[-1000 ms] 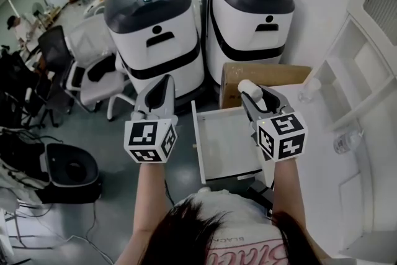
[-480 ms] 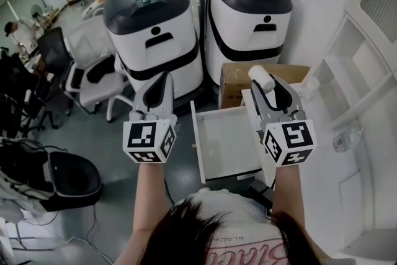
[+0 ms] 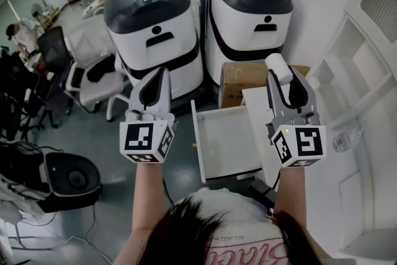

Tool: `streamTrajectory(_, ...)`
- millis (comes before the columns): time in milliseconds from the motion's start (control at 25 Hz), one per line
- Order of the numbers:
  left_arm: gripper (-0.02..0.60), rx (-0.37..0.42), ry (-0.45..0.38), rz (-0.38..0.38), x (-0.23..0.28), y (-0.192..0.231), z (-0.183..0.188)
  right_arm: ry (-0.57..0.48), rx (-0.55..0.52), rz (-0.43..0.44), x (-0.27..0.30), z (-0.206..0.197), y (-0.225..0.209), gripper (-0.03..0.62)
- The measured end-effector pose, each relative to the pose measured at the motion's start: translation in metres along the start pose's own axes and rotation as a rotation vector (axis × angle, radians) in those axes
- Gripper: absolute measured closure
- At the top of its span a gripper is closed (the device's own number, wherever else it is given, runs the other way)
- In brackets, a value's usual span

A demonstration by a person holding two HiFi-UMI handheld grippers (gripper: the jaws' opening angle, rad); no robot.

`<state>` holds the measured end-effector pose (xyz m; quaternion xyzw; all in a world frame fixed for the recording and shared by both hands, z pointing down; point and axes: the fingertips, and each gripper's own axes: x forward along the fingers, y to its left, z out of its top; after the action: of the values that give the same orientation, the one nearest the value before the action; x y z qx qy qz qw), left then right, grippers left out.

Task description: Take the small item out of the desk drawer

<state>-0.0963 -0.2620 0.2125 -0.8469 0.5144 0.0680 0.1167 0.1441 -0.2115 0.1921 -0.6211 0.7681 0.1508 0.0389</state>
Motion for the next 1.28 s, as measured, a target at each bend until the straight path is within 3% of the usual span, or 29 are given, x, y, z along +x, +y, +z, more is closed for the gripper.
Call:
streamTrajectory(400,0.575,0.029,-0.037,0.008,-0.002,0.009,0.019,-0.076,-0.020,-0.049,-0.008,0.025,-0.014,0.425)
streamTrajectory(1280,0.575,0.033,-0.075,0.008,-0.007,0.015,0.032,-0.056,-0.043,-0.064,-0.011,0.022,-0.011,0.427)
